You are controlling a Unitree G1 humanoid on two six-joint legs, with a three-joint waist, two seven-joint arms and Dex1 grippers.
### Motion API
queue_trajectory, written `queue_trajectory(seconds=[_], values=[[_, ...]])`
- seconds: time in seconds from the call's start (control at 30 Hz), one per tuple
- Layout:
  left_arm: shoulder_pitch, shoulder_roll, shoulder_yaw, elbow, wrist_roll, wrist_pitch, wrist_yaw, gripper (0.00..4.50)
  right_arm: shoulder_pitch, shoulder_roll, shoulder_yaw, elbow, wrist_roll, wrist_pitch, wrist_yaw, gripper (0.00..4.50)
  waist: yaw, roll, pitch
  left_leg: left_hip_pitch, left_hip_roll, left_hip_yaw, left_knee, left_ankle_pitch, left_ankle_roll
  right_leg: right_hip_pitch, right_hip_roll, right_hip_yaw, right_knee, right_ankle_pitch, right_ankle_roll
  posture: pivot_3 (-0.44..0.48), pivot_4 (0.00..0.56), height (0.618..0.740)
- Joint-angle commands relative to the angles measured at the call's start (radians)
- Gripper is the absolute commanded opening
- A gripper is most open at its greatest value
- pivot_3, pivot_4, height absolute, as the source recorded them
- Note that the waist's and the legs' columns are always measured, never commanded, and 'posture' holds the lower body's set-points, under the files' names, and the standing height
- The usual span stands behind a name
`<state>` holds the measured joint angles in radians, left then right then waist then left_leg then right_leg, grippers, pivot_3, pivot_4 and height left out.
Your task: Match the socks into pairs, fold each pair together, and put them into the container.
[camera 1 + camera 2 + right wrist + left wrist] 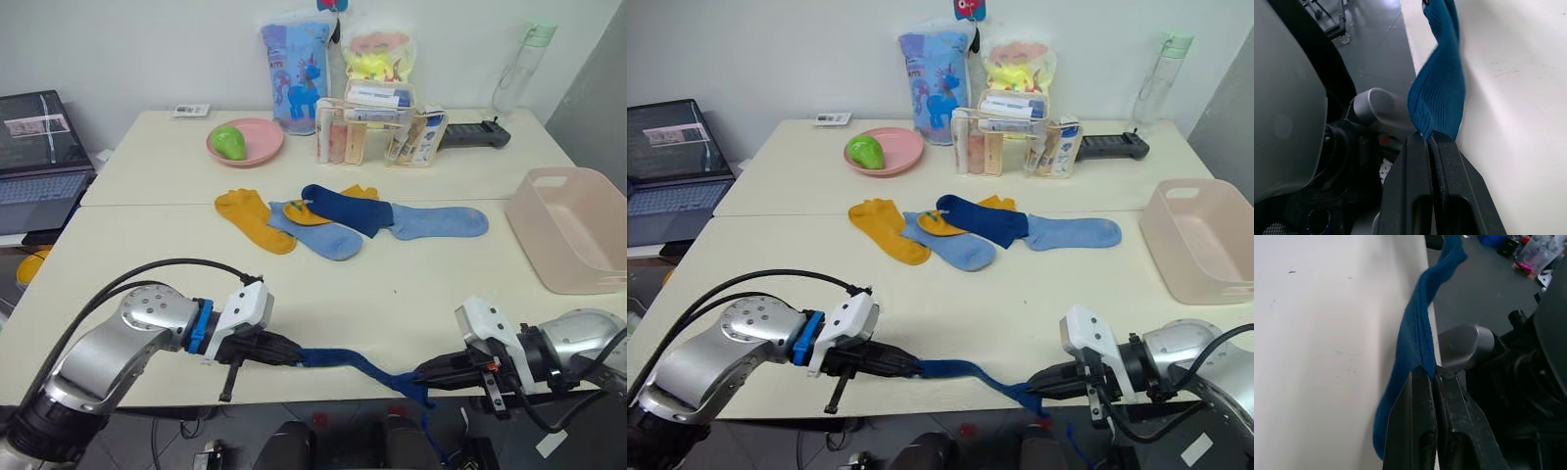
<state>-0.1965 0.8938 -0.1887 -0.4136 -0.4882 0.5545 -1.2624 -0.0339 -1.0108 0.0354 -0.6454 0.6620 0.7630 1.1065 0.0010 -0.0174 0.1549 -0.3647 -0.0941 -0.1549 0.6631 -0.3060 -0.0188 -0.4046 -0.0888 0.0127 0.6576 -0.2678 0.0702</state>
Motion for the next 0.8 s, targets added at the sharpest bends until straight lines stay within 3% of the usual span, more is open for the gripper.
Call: queue_trajectory(seconds=[0.03, 0.43, 0.67, 0.8], values=[[-0.029, -0.037, -0.042, 0.039, 0.051, -0.015, 0.034, 0.05, -0.056, 0.02, 0.042, 0.075, -0.105, -0.09, -0.021, 0.0, 0.0, 0.0, 0.0, 0.0, 0.0, 0.0, 0.0, 0.0, 0.0, 0.0, 0.0, 0.0, 0.0, 0.0, 0.0, 0.0, 0.15, 0.74], [-0.19, -0.19, -0.098, 0.241, 0.151, 0.023, 0.127, 0.05, -0.29, 0.102, 0.202, 0.378, -0.404, -0.352, -0.003, 0.0, -0.001, 0.0, 0.0, -0.001, 0.0, 0.001, 0.0, 0.0, -0.001, -0.001, 0.0, 0.0, 0.0, 0.0, 0.0, 0.0, 0.15, 0.74], [-0.242, -0.22, -0.123, 0.341, 0.234, -0.038, 0.149, 0.05, -0.356, 0.166, 0.233, 0.494, -0.5, -0.449, -0.013, 0.0, -0.002, 0.0, 0.0, -0.001, 0.0, 0.001, 0.001, 0.0, -0.001, -0.002, 0.0, 0.001, 0.0, 0.0, 0.0, 0.0, 0.15, 0.74], [-0.29, -0.282, -0.082, 0.421, 0.262, -0.082, 0.225, 0.93, -0.379, 0.2, 0.202, 0.536, -0.513, -0.461, -0.034, 0.0, 0.001, 0.0, 0.0, -0.001, -0.001, 0.0, 0.001, 0.0, -0.001, -0.002, 0.0, 0.001, 0.001, 0.0, 0.0, 0.0, 0.15, 0.74]])
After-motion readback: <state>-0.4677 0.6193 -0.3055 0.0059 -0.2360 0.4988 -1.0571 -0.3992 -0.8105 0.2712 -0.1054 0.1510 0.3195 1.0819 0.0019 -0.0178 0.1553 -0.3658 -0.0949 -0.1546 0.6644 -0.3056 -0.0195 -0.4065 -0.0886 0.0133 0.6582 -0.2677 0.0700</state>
